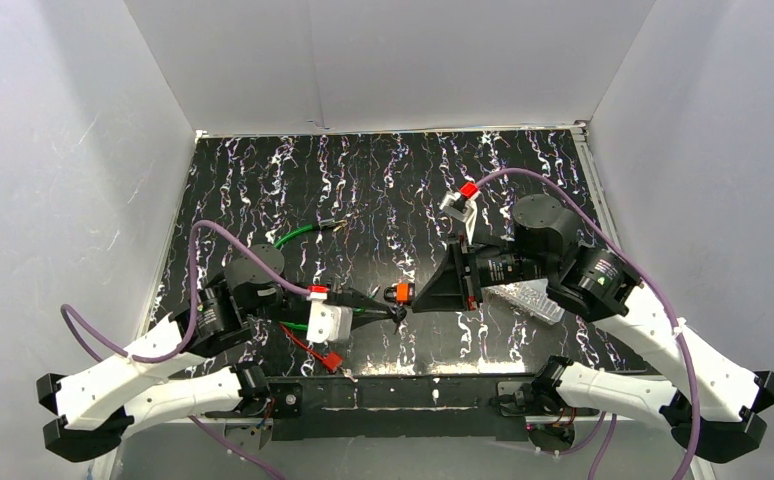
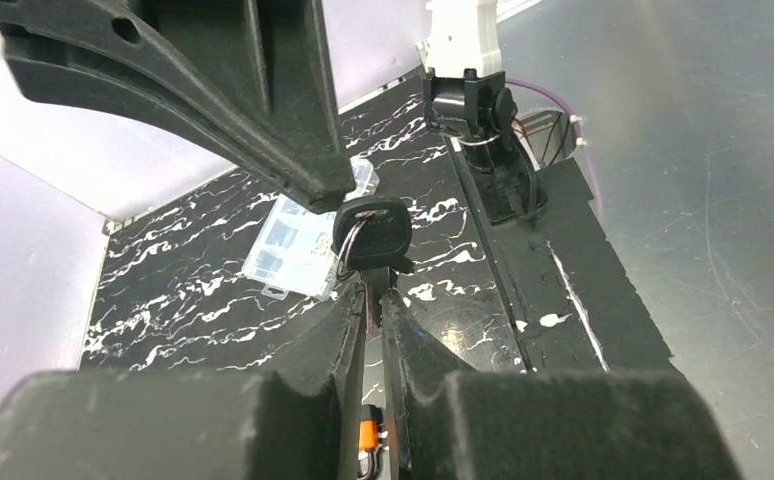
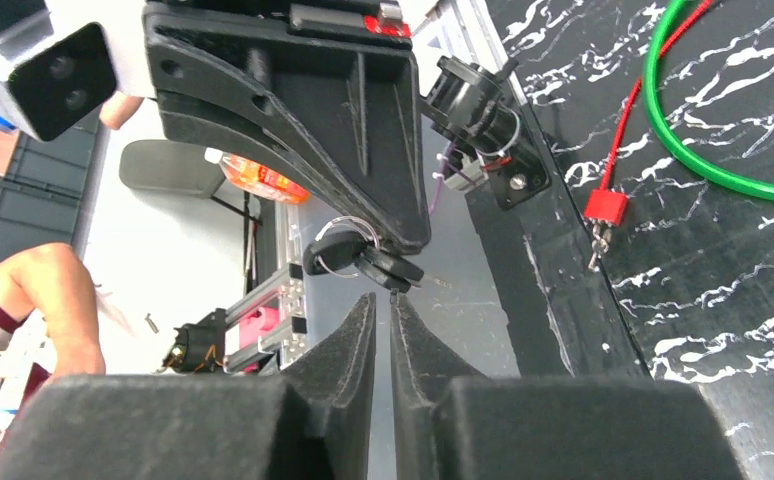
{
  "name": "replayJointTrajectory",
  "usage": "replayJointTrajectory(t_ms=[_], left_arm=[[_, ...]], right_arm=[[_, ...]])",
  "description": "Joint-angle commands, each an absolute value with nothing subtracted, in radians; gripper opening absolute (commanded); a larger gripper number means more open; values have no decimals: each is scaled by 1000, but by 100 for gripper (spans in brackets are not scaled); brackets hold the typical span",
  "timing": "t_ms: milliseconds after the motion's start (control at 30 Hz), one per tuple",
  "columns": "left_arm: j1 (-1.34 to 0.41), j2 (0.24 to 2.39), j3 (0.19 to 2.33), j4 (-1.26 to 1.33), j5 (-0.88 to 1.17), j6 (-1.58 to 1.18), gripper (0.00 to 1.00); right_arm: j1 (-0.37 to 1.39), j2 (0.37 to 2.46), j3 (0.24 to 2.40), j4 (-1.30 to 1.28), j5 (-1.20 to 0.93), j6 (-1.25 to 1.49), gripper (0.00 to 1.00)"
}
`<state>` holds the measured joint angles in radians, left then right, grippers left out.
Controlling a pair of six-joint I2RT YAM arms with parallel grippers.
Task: Unlock with the key
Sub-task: Pick up the key from the center of the board.
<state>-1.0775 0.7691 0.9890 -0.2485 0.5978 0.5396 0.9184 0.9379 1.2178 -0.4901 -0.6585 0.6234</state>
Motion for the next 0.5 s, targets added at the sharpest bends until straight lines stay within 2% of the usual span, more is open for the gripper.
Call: replayJointTrajectory(t_ms=[0,100,200,300,467], left_arm=[[-1083,764,1042,-301,566,591,0],[-1083,782,1070,-352,542,619,0],[-1083,814,1107,-484,573,696,0],[-1090,887,1178,-735,632,843,0],[-1101,1043,1301,-1077,517,1012,0]], right_arm=[[919,924,1266,-566,-635,576,33],[919,901,1268,-610,-594,572,51],[919,881,1287,-642,-532,566,59],[919,869,1303,-649,-476,555,63],[919,810,1232,-641,-340,563,64]])
